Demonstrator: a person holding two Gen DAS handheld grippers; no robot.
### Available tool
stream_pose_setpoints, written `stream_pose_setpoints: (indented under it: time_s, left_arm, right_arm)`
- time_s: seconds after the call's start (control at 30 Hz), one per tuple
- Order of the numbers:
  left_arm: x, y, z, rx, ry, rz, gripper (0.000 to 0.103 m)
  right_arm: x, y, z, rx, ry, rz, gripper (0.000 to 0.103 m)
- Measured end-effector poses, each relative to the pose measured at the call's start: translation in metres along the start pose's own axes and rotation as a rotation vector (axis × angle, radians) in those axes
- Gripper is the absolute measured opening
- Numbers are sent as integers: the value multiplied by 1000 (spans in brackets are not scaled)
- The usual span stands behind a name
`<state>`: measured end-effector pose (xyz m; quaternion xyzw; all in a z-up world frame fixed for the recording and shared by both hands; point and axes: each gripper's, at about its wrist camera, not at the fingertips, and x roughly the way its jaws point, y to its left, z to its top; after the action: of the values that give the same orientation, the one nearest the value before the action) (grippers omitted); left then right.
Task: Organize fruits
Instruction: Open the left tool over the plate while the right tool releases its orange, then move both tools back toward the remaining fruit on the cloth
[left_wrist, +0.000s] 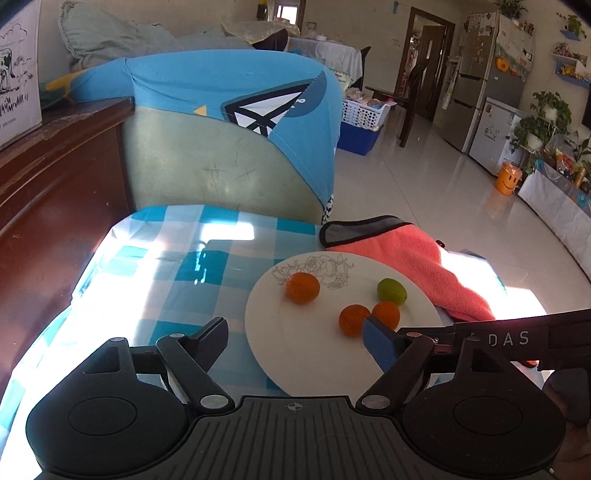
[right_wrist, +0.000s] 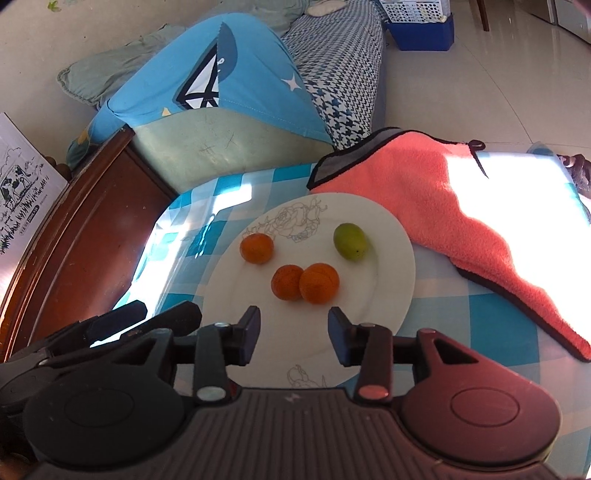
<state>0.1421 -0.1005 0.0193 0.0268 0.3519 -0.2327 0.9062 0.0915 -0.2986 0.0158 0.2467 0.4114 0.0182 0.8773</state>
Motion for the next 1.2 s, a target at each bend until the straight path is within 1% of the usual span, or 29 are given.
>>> stream_pose_setpoints:
  time_s: [0.1, 0.13, 0.2, 0.3, 0.4, 0.47, 0.53, 0.67, 0.77, 0.9, 0.97, 1.03, 1.13, 1.2]
  left_arm:
    - [-8, 4, -4, 0, -16, 3, 84]
    - [-11, 5, -5, -6, -12, -9, 85]
    - [-14, 8, -7, -16, -5, -8, 85]
    - [-19, 11, -9, -23, 21, -15, 85]
    - [-28, 15, -13, -11, 21, 23, 85]
    - [-33, 20, -16, -13, 29, 31, 85]
    - [-38, 27, -18, -39, 28, 32, 85]
    - [-44, 44, -22, -76, 52, 68, 85]
    - [-46, 55, -25, -85, 61, 101, 85]
    - [-42, 64, -30, -78, 91, 141, 85]
    - [-41, 68, -33, -87, 102, 141, 85]
    - [-39, 67, -36, -78, 114, 133, 85]
    - [-39, 60, -41, -25, 123, 136, 85]
    - [-40, 59, -44, -10, 128, 135, 85]
  right_arm:
    - [-3, 4, -4, -16, 4, 0, 47]
    - [-4, 5, -5, -20, 6, -1, 47]
    - [-8, 7, -8, -36, 5, -2, 51]
    - [-14, 9, -13, -49, 0, -5, 53]
    - [-19, 8, -17, -47, -1, -7, 55]
    - [-21, 9, -20, -53, 5, -16, 56]
    - [-23, 10, -23, -61, 9, -25, 57]
    - [-26, 11, -28, -65, 19, -31, 58]
    - [-30, 9, -33, -52, 24, -38, 58]
    - [-35, 7, -40, -34, 39, -30, 58]
    - [-37, 7, -45, -32, 46, -28, 58]
    - [-38, 7, -49, -34, 58, -25, 58]
    - [-38, 10, -58, -50, 78, -28, 58]
    - [-38, 12, -63, -65, 88, -27, 58]
